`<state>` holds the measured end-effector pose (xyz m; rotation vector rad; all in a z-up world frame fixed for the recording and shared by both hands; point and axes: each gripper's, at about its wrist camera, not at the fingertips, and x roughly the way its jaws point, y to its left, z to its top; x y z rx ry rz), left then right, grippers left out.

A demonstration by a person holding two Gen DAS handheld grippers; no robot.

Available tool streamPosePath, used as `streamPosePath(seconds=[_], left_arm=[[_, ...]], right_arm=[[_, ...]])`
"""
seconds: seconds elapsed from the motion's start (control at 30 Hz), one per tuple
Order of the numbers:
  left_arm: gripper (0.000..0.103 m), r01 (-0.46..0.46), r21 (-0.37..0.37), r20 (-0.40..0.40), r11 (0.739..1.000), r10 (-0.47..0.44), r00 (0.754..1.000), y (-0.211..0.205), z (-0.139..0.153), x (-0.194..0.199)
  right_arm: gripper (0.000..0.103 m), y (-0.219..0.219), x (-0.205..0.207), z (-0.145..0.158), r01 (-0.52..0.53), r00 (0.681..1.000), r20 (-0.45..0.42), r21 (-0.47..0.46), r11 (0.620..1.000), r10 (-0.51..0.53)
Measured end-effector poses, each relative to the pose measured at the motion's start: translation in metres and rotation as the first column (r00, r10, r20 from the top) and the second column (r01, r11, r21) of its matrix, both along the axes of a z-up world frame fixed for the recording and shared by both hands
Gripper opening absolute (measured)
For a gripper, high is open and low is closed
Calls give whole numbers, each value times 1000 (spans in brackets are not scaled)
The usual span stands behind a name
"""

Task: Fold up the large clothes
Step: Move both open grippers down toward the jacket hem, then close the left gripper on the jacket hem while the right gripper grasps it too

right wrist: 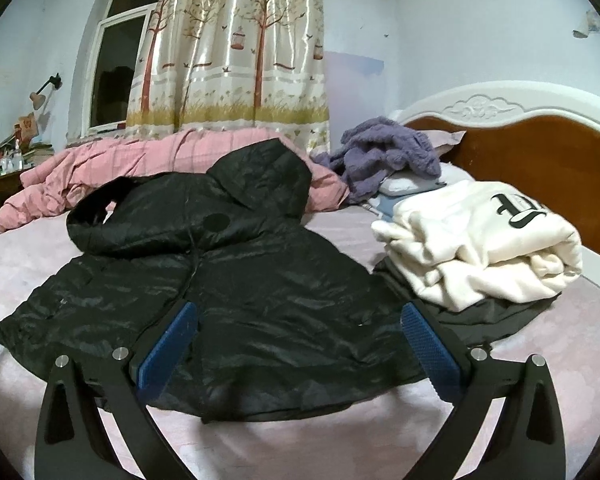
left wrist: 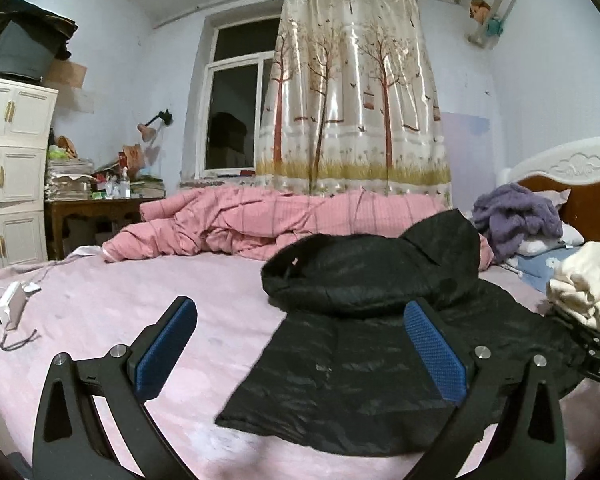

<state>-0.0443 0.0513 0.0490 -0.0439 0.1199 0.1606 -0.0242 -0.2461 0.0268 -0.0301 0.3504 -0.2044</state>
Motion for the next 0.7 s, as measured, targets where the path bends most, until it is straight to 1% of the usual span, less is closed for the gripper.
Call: streamPosePath(seconds=[0.1,0.2,0.23,0.27,0.33,0.37,0.4,0.43,0.47,0.5,0.53,0.6,0.63,0.67,0.7], left_arm=[[103,-7,-1,-16,1000,7,1000,8,0,4],[103,-2,-2,-65,1000,2,998,12,-4,13],[103,0,6,-96,1000,1,995,13,-7,17],[103,3,26,-148,1000,1,989,12,-11,25],[103,29,44,-233,999,-18,972,14,-24,35],[103,39,26,-258,999,-31,966,19,-30,38],[103,43,-10,-265,999,-44,963,25,-35,38],[103,46,-72,-263,996,-63,963,35,-39,37],[103,45,-108,-263,993,-72,962,41,-41,36],[103,37,-130,-269,991,-71,961,49,-42,37],[103,20,-131,-283,991,-57,958,56,-42,40],[103,4,-139,-306,990,-47,951,67,-45,47],[103,9,-165,-335,986,-65,940,74,-49,54],[103,28,-207,-372,978,-105,922,79,-54,61],[103,56,-266,-408,962,-165,898,84,-63,69]], right_arm=[[102,-5,-2,3,1,1000,0,23,1000,-1],[102,-10,-1,5,11,1000,-1,37,999,-11],[102,-11,-1,5,17,1000,-3,38,999,-17],[102,-12,-1,4,23,1000,-5,34,999,-23],[102,-15,0,5,37,999,-10,16,999,-37],[102,-17,1,5,36,999,-14,9,999,-36],[102,-20,1,7,31,999,-18,3,1000,-31],[102,-26,0,10,23,999,-22,4,1000,-23],[102,-34,-1,13,13,1000,-20,19,1000,-12],[102,-47,-1,16,-13,1000,-24,73,997,15],[102,-63,2,17,-38,998,-36,156,987,44],[102,-94,10,12,-41,995,-73,316,948,68],[102,-111,14,6,-6,994,-98,391,921,48],[102,-131,19,-2,53,991,-133,459,887,10],[102,-141,21,-6,77,989,-151,486,870,-3]])
